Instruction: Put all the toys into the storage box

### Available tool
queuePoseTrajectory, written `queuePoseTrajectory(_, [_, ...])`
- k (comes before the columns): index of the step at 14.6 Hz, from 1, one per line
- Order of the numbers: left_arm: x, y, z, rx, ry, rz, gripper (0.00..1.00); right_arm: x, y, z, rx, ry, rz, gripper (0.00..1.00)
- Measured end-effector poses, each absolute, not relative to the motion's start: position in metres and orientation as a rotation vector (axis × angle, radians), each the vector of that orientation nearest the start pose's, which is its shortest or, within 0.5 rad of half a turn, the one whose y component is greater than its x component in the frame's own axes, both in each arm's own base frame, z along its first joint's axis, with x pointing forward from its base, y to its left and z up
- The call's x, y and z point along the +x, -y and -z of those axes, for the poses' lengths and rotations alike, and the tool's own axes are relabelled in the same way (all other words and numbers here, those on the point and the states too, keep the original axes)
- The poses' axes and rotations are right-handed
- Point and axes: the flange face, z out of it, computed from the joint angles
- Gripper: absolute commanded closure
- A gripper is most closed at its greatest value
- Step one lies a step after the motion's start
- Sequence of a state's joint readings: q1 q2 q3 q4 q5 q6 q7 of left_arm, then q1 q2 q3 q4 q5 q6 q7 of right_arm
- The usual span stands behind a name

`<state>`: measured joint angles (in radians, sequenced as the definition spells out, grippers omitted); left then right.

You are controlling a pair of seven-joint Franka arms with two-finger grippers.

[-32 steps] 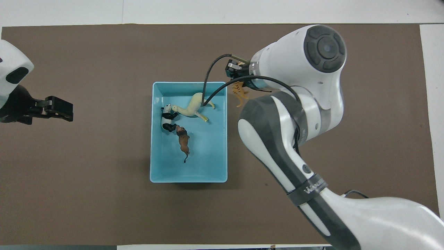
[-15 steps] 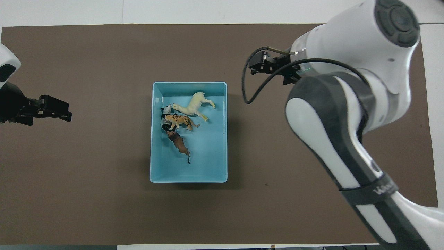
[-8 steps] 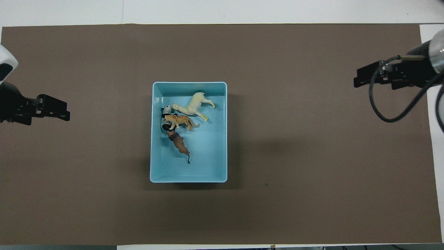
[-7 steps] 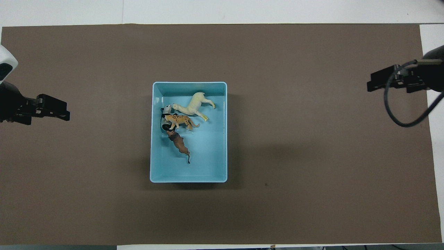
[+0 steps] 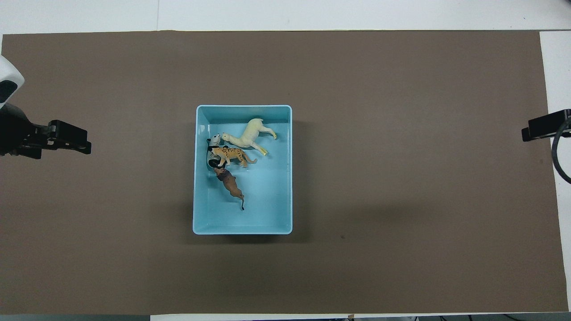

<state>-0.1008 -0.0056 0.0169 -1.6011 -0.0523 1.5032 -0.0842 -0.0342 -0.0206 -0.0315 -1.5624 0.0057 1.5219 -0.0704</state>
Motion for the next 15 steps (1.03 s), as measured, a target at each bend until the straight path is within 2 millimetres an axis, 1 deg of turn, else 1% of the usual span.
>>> queuePoseTrajectory(2, [0.542,0.052,-0.608,-3.182,-0.002,-0.155,0.00,0.542,0.034,-0.620,-3.133,0.012,-0.047,0.00])
queuePoseTrajectory(4, [0.542,0.051,-0.608,-3.182,0.001,-0.155,0.00,0.542,0.032,-0.613,-3.133,0.016,-0.057,0.00])
queuePoseTrajectory(15, [0.542,0.049,-0.608,-3.182,0.006,-0.155,0.00,0.541,0.032,-0.614,-3.143,0.043,-0.054,0.00])
